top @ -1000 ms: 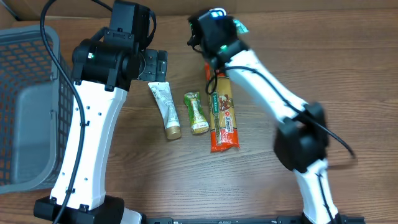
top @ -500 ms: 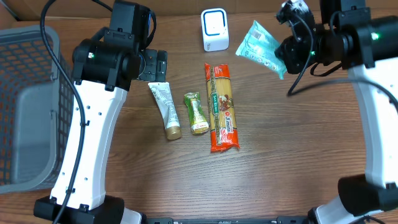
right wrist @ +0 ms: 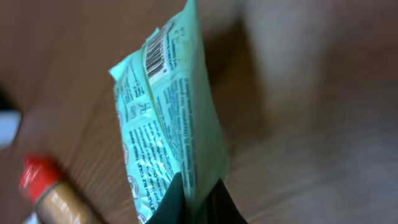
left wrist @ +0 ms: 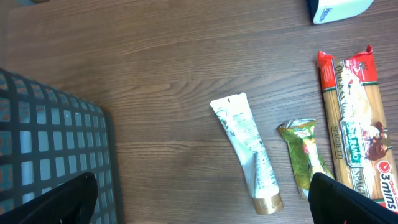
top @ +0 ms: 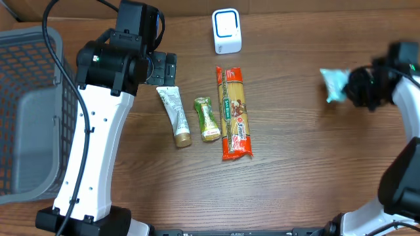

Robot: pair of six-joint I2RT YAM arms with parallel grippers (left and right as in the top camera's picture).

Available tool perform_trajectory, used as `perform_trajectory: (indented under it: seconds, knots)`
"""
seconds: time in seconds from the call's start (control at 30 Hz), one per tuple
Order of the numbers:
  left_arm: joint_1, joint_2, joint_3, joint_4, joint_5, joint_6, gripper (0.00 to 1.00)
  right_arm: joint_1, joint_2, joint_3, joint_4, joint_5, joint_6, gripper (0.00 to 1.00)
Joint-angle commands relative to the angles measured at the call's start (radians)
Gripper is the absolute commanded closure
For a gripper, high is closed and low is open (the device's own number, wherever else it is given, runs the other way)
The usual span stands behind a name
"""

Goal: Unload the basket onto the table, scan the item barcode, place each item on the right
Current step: 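Carry the wipes pack right and drop it on the table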

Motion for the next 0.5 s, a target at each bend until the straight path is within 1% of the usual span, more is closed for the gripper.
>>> perform_trajectory:
  seconds: [0.0, 0.1, 0.13, 0.17, 0.2, 0.23, 0.3, 0.33, 0.43, 0.47]
  knots:
    - [0.005, 0.004, 0.004, 0.004, -0.010, 0.008, 0.00, -0.077, -0.019, -0.100, 0.072, -0.008, 0.264, 0.96]
    - [0.005, 0.004, 0.004, 0.004, -0.010, 0.008, 0.00, -0.108, -0.019, -0.145, 0.114, -0.003, 0.262, 0.96]
    - [0.005, 0.004, 0.004, 0.004, -0.010, 0.008, 0.01, -0.109, -0.019, -0.146, 0.113, -0.004, 0.233, 0.78]
    - [0.005, 0.004, 0.004, 0.004, -0.010, 0.008, 0.00, -0.109, -0.019, -0.146, 0.110, -0.007, 0.209, 0.73]
    - [0.005, 0.004, 0.004, 0.004, -0.010, 0.008, 0.00, -0.109, -0.019, -0.146, 0.109, -0.014, 0.185, 0.59]
    - [0.005, 0.004, 0.004, 0.004, -0.010, 0.008, 0.01, -0.109, -0.019, -0.146, 0.106, -0.026, 0.154, 0.30]
    - [0.005, 0.004, 0.004, 0.004, -0.010, 0.008, 0.00, -0.109, -0.021, -0.138, 0.090, -0.043, 0.107, 0.06]
    - [0.005, 0.004, 0.004, 0.004, -0.010, 0.008, 0.00, -0.109, -0.024, -0.125, 0.070, -0.045, 0.084, 0.03]
    - [0.005, 0.004, 0.004, 0.004, -0.010, 0.008, 0.00, -0.109, -0.043, -0.060, -0.017, -0.045, 0.026, 0.02]
    - [0.005, 0.004, 0.004, 0.004, -0.010, 0.008, 0.00, -0.104, -0.058, -0.016, -0.070, -0.046, -0.005, 0.02]
